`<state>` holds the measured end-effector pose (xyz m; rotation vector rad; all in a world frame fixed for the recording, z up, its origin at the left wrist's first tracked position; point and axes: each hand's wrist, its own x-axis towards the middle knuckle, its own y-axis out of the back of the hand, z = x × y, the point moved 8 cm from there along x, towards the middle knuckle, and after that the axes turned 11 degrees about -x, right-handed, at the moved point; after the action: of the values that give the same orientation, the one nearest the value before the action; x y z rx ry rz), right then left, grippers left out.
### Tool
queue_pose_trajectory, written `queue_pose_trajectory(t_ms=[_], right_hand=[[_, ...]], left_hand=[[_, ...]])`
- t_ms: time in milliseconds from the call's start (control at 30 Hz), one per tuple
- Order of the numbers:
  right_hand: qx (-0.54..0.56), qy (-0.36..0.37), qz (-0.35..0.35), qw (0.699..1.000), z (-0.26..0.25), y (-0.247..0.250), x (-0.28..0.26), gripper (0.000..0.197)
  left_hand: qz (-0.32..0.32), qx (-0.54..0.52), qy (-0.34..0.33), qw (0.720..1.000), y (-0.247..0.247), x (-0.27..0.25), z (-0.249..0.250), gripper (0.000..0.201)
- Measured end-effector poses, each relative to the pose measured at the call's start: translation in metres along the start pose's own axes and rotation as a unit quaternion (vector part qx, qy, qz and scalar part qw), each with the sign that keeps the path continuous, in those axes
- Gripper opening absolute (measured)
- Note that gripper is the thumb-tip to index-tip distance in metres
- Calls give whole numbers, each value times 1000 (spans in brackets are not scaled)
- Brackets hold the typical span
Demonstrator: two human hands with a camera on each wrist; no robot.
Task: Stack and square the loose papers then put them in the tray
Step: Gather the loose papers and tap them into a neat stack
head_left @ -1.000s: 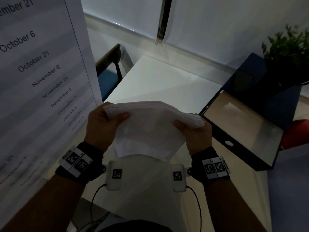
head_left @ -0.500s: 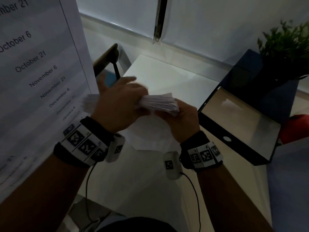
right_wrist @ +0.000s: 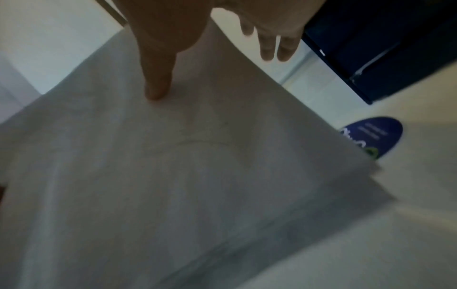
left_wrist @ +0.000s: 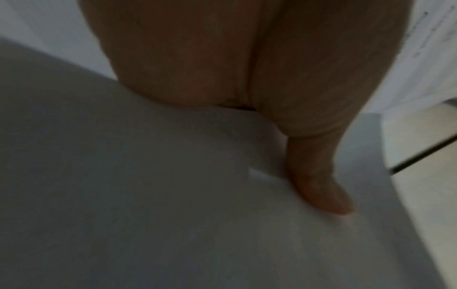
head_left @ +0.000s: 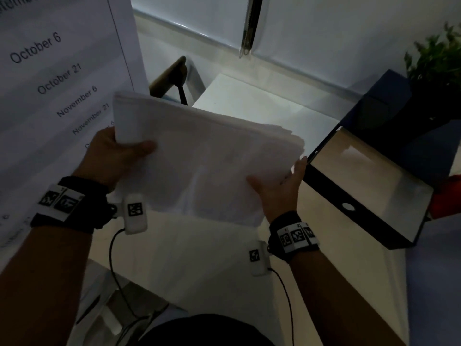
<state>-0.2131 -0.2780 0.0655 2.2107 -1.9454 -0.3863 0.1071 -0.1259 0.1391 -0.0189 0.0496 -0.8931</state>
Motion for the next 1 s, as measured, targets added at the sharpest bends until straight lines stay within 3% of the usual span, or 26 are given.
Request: queue_pose_trajectory(t_ms=[67,167,333,400,467,500,567,633,700,833,933,1000], right_hand=[[9,-1,-37,999,2,-2,3,118],[44,-5,-97,994,1,-8,9,79],[100,-13,-147,984,7,-9,5,101],[114,-13,-155,981,4,-6,0,90],[140,-4,-170,976,3,-2,0,66],[149,4,-172,974,-1,0,0,58],[144,17,-169,975,-10,5,-1,51],[102,40,-136,985,-18,12,1,48],[31,67,-82,994,-23,22,3,35],[-71,88,-38,993,-16,26,-5,18],[-63,60,-35,996,8,22,-17,16],[-23,33,-27,999,26,22,-22,31]], left_hand=[[-20,-23,-14,999,4,-4,1,17],[-42,-57,-34,997,12,-8,2,24],[-79,-55,-50,994,11,-13,11,18],[-101,-79,-41,991,13,-10,9,31],[-99,-87,-42,990,18,-6,8,51],[-98,-92,-42,990,18,-5,7,51],[-84,-79,-37,993,15,-1,1,33],[-55,-37,-47,997,6,1,-3,30],[16,-35,-47,998,0,0,-9,22],[140,-16,-58,988,0,-13,-42,35],[123,-11,-6,992,-5,-24,-93,53],[97,1,22,995,-16,-31,-116,56]])
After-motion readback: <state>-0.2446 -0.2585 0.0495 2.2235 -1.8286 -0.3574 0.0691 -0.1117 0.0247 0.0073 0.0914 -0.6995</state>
